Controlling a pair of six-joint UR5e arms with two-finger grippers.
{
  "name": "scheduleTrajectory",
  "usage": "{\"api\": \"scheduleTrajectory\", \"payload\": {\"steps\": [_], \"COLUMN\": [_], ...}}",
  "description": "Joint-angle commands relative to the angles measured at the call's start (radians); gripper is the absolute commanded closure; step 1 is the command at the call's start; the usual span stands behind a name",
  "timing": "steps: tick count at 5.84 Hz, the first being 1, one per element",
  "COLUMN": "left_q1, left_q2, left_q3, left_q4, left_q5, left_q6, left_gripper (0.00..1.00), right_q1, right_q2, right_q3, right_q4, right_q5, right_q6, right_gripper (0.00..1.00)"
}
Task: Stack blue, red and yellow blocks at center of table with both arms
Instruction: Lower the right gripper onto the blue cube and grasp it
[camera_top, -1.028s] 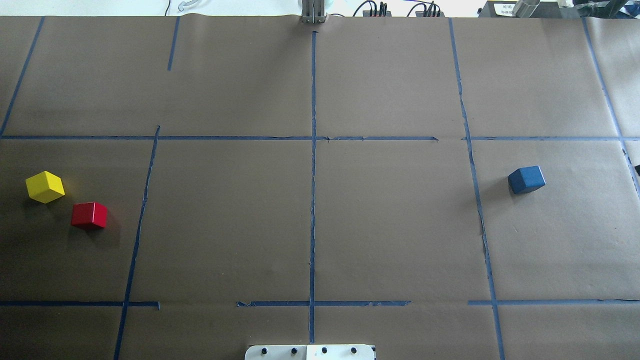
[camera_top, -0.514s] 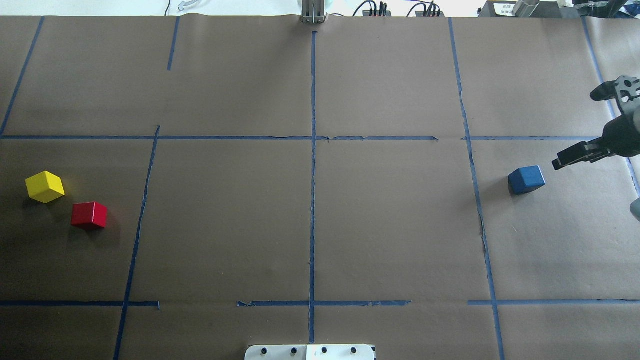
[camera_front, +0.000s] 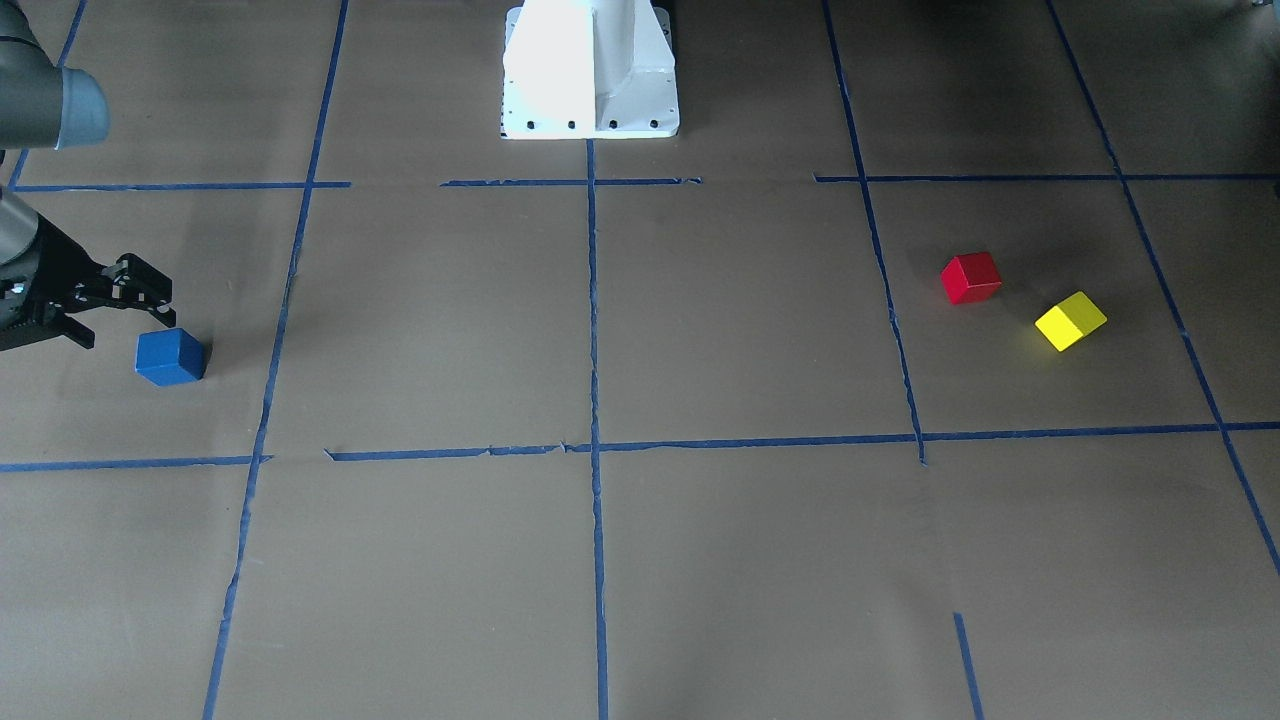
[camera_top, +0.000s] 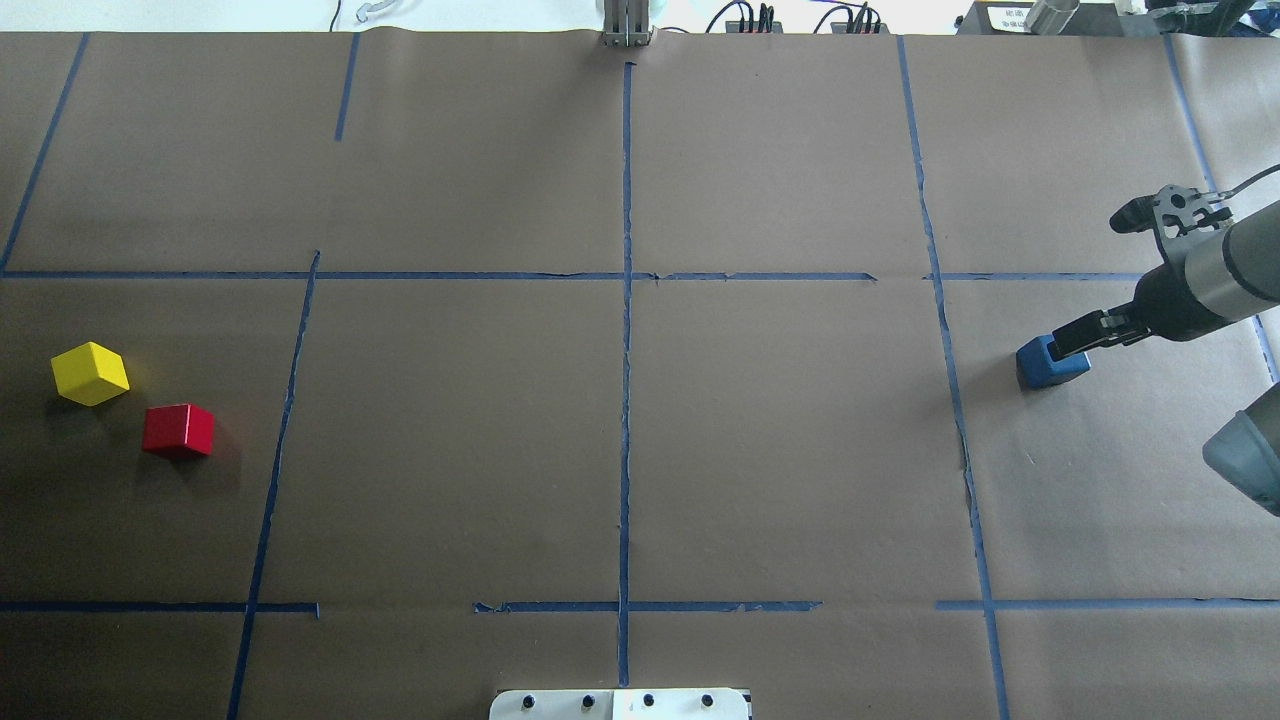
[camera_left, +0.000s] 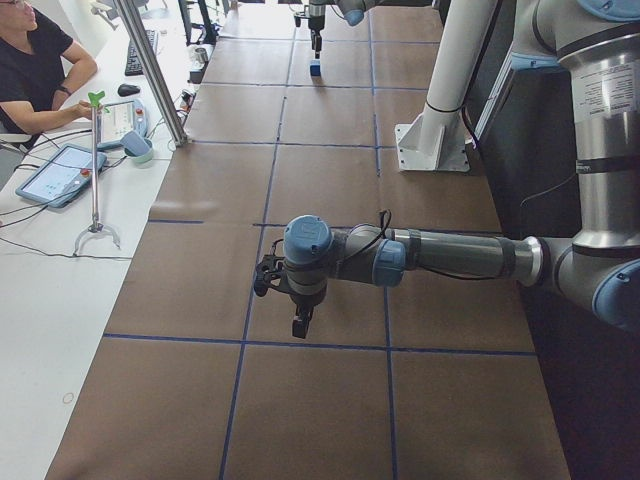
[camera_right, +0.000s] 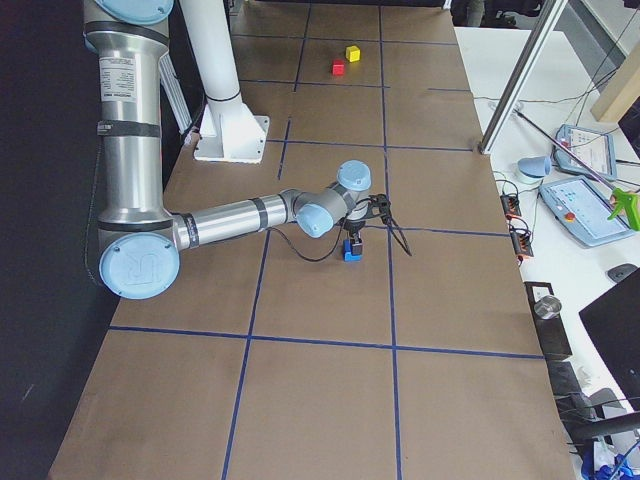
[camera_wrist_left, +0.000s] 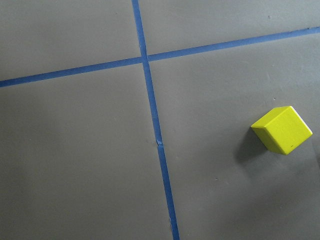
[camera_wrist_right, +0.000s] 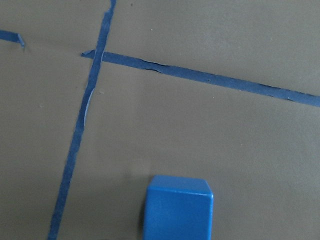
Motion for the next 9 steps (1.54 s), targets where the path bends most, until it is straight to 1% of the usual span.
{"api": "scheduleTrajectory", "payload": {"steps": [1, 3, 4, 5, 6, 7, 8, 9], "left_q1": [0.0, 0.0, 0.0, -0.003, -0.002, -0.002, -0.002, -0.002], "left_q2": [0.0, 0.0, 0.0, 0.003, 0.017, 0.017, 0.018, 0.018], "left_q3": [-0.001, -0.003, -0.009, -0.018, -0.018, -0.021, -0.024, -0.03], "left_q4": [0.0, 0.0, 0.0, 0.0, 0.0, 0.0, 0.0, 0.0], "left_q5": [0.0, -0.002, -0.002, -0.002, -0.002, -0.002, -0.002, -0.005], "left_q6": [-0.001, -0.001, -0.001, 0.001, 0.005, 0.004, 0.005, 0.002], "left_gripper": [0.0, 0.0, 0.0, 0.0, 0.0, 0.0, 0.0, 0.0], "right_q1": [-0.044, -0.064, -0.072, -0.072, -0.072, -0.07, -0.072, -0.136], "right_q2": [0.009, 0.032, 0.051, 0.051, 0.055, 0.066, 0.113, 0.234], "right_q3": [-0.037, -0.092, -0.095, -0.109, -0.096, -0.051, -0.004, 0.0], "right_q4": [0.002, 0.007, 0.007, 0.007, 0.007, -0.002, -0.009, -0.01], "right_q5": [-0.043, -0.049, -0.051, -0.049, -0.043, -0.04, -0.04, -0.048], "right_q6": [0.002, 0.002, 0.003, 0.003, 0.002, 0.005, 0.094, 0.329], "right_gripper": [0.01, 0.02, 0.07, 0.43, 0.87, 1.0, 1.0, 1.0]}}
